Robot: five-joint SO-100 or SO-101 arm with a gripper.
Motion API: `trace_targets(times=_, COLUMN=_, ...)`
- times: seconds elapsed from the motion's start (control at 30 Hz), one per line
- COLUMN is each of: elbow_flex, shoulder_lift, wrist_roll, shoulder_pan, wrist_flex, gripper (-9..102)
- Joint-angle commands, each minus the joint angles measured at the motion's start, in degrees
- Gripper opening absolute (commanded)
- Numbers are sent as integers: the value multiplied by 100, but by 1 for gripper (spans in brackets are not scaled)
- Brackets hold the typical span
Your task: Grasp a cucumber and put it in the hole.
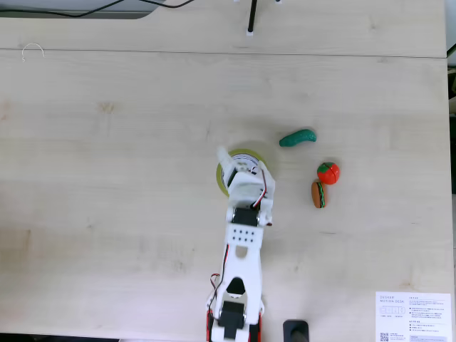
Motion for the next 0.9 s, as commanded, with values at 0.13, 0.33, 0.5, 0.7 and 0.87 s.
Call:
trace_targets(times=0.13, elbow_flex=-1354, shoulder_lift=-1512, wrist_roll=1494, shoulder_pan=598, wrist_flex=-387, gripper=39)
trace_targets(times=0.33, elbow_flex=-3059, shoulder_lift=-3261, wrist_roll=1556, shoulder_pan=1020, wrist_flex=-369, gripper=39)
trace_targets(times=0.5, elbow_flex=-4140, shoulder_lift=-4271, wrist_roll=1573, shoulder_pan=1099, wrist_flex=-343, gripper=29)
trace_targets(times=0.7, elbow_flex=-4403, shoulder_lift=-4702, wrist_roll=1688, shoulder_pan=1213, wrist_flex=-334, gripper=27)
trace_targets(times=0.87, elbow_flex=-4403, shoulder_lift=-4922, wrist_roll=1644, shoulder_pan=1450, wrist_flex=-176, gripper=29)
